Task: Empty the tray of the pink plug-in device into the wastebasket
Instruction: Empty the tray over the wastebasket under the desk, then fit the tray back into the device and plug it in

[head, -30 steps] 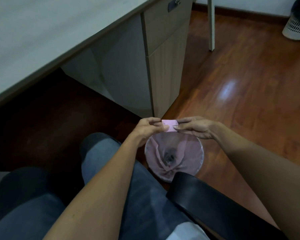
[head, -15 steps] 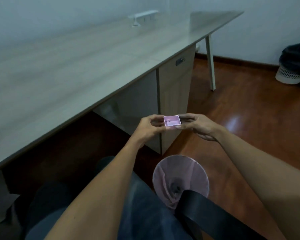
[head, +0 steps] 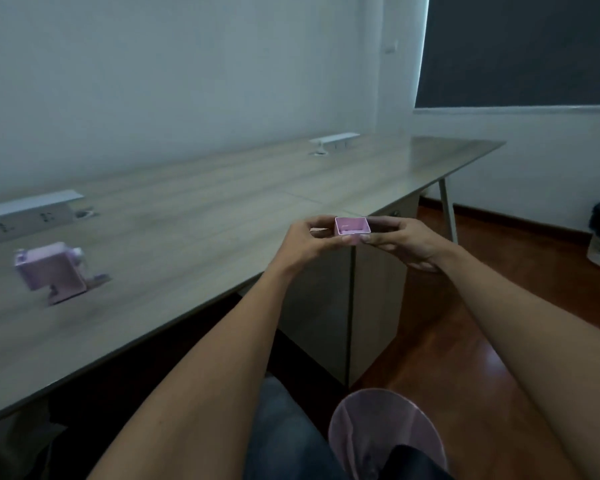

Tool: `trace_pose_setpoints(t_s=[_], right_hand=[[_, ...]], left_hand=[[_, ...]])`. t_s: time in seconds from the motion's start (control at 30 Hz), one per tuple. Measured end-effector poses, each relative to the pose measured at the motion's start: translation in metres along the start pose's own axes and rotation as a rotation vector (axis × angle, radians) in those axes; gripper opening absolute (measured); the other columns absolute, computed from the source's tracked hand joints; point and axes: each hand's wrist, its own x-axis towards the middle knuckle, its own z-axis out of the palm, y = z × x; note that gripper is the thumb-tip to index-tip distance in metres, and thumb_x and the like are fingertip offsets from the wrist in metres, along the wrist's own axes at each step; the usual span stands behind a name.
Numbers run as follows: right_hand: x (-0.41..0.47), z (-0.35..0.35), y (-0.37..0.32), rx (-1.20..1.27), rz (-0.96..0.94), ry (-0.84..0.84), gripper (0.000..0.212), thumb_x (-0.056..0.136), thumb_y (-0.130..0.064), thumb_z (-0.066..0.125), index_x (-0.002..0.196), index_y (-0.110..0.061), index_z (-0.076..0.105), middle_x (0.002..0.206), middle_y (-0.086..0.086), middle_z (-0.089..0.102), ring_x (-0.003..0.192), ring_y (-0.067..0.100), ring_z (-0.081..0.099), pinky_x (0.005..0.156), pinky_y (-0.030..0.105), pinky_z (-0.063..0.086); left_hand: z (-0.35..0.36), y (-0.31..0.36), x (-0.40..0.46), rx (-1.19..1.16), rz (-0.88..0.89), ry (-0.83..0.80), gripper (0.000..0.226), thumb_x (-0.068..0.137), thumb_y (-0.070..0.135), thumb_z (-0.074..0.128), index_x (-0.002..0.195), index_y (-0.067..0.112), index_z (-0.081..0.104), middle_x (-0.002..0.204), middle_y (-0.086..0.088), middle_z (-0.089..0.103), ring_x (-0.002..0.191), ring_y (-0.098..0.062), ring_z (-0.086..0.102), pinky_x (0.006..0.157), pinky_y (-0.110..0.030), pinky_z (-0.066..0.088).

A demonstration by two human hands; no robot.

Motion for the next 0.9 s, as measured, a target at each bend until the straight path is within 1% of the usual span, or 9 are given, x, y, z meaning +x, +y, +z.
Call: trace_pose_setpoints(t_s=[0.07,0.17,0.33,0.43,0.6,0.67,0.77,0.83,0.9], right_hand=[[0.012,0.019,-0.016,-0.01,-0.03,-0.05,0.057,0.074,0.008,0.076,0.13,0.002,0.066,0.125,0.017,0.074,0.119,0.021,0.07,0.094,0.021,0.056],[0.032,0.052,-0.037,-0.023,-0.068,-0.117,0.06,0.075,0.003,0.077,0.134,0.002,0.064,0.128,0.017,0.072,0.122,0.022,0.069,0.099,0.023,0.055],[0.068,0.122,-0.054,-0.021,-0.118,-0.266,0.047,0.083,0.002,0.074,0.129,-0.001,0.067,0.129,0.014,0.073,0.121,0.019,0.069,0.108,0.025,0.049],[0.09,0.173,-0.062,-0.042,-0.134,-0.344,0.047,0.087,0.004,0.072,0.133,0.002,0.065,0.131,0.014,0.072,0.124,0.019,0.067,0.109,0.026,0.049],[0.113,0.252,-0.079,-0.084,-0.165,-0.507,0.043,0.091,0.0,0.071,0.134,0.001,0.066,0.133,0.012,0.071,0.126,0.018,0.066,0.105,0.023,0.05],[0.121,0.282,-0.084,-0.087,-0.173,-0.563,0.042,0.091,0.001,0.071,0.133,0.001,0.066,0.132,0.012,0.071,0.125,0.018,0.067,0.104,0.022,0.05],[0.134,0.325,-0.088,-0.092,-0.183,-0.626,0.043,0.09,0.003,0.071,0.132,0.003,0.066,0.131,0.012,0.072,0.124,0.018,0.068,0.103,0.022,0.052],[0.14,0.35,-0.087,-0.091,-0.179,-0.657,0.044,0.089,0.004,0.071,0.132,0.004,0.065,0.131,0.013,0.072,0.123,0.019,0.068,0.103,0.023,0.052],[0.145,0.371,-0.083,-0.09,-0.168,-0.683,0.043,0.089,0.004,0.071,0.132,0.004,0.066,0.13,0.013,0.072,0.123,0.019,0.068,0.1,0.021,0.054]], left_hand=[[-0.023,0.014,0.002,0.002,0.018,0.048,0.055,0.076,0.019,0.09,0.125,0.006,0.071,0.115,-0.008,0.078,0.107,-0.017,0.075,0.094,-0.031,0.059],[-0.062,0.029,0.002,-0.001,0.022,0.094,0.055,0.075,0.017,0.09,0.125,0.004,0.07,0.116,-0.01,0.077,0.108,-0.019,0.075,0.095,-0.032,0.057],[-0.133,0.053,-0.017,0.029,0.031,0.194,0.053,0.079,0.017,0.088,0.127,0.005,0.069,0.116,-0.009,0.078,0.109,-0.018,0.074,0.095,-0.028,0.056],[-0.183,0.064,-0.036,0.064,0.028,0.26,0.052,0.079,0.017,0.087,0.127,0.005,0.07,0.116,-0.009,0.078,0.11,-0.018,0.074,0.102,-0.033,0.054],[-0.252,0.08,-0.07,0.121,0.029,0.379,0.048,0.079,0.019,0.087,0.123,0.008,0.073,0.114,-0.005,0.079,0.11,-0.017,0.074,0.104,-0.034,0.053],[-0.277,0.085,-0.083,0.153,0.028,0.435,0.049,0.077,0.022,0.088,0.122,0.009,0.073,0.114,-0.004,0.079,0.109,-0.016,0.074,0.102,-0.034,0.054],[-0.31,0.093,-0.105,0.19,0.009,0.514,0.053,0.078,0.02,0.088,0.127,0.008,0.07,0.119,-0.005,0.077,0.104,-0.012,0.075,0.089,-0.024,0.055],[-0.328,0.093,-0.119,0.194,-0.006,0.574,0.065,0.077,0.02,0.089,0.135,0.006,0.063,0.123,-0.008,0.073,0.107,-0.013,0.074,0.091,-0.026,0.057],[-0.343,0.092,-0.134,0.211,-0.021,0.606,0.067,0.078,0.02,0.088,0.137,0.005,0.062,0.124,-0.009,0.072,0.112,-0.018,0.072,0.09,-0.024,0.057]])
